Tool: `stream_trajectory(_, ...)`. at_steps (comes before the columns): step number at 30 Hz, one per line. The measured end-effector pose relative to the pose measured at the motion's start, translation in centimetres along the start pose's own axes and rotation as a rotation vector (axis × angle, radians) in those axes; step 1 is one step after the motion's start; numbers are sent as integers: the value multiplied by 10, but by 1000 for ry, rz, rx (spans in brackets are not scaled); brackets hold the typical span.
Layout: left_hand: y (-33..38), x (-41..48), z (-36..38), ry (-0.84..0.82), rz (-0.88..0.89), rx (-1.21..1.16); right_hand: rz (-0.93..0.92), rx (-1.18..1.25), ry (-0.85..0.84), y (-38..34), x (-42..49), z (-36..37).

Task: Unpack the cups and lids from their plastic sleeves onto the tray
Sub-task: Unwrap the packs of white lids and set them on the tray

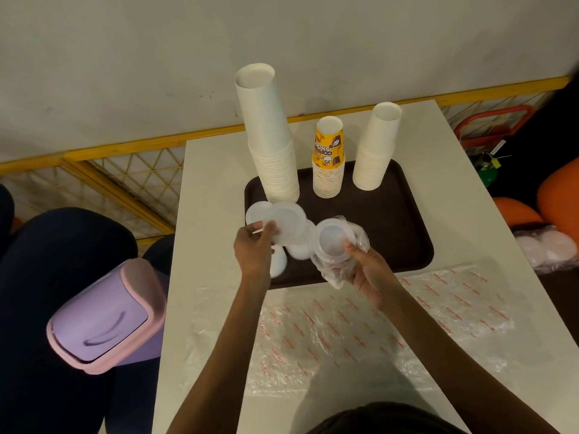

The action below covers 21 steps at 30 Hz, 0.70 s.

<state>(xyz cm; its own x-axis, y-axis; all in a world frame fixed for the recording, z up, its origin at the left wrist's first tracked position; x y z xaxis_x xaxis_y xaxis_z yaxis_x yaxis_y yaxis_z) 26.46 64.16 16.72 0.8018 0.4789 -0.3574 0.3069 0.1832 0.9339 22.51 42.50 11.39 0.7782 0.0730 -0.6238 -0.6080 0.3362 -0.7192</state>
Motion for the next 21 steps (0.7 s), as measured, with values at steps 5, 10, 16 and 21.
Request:
stream_trajectory(5, -11, 30, 2, 34, 24, 224, -16, -16, 76, -7, 7, -18)
stream_trajectory(10, -21, 35, 29, -47, 66, 402, -17, -7, 102, -5, 12, -25)
stream_trajectory(16, -34, 39, 48, -83, 73, 473, -5, 25, 114, -3, 18, -30)
stream_trajectory(21, -33, 39, 54, -85, 186, 618, 7, 34, 118, -1, 21, -34)
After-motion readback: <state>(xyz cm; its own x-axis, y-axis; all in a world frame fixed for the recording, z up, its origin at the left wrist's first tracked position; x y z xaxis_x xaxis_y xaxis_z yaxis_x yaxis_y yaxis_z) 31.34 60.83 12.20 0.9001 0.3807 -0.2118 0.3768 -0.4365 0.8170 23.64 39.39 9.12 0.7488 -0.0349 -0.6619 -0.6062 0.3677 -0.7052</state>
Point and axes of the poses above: each hand's wrist, its own x-axis towards the middle knuckle, its own z-axis out of the palm, y = z × x, the point moved 10 cm from there along x, towards the middle knuckle, and after that the axes turned 14 degrees about -x, right-handed, at the moved point
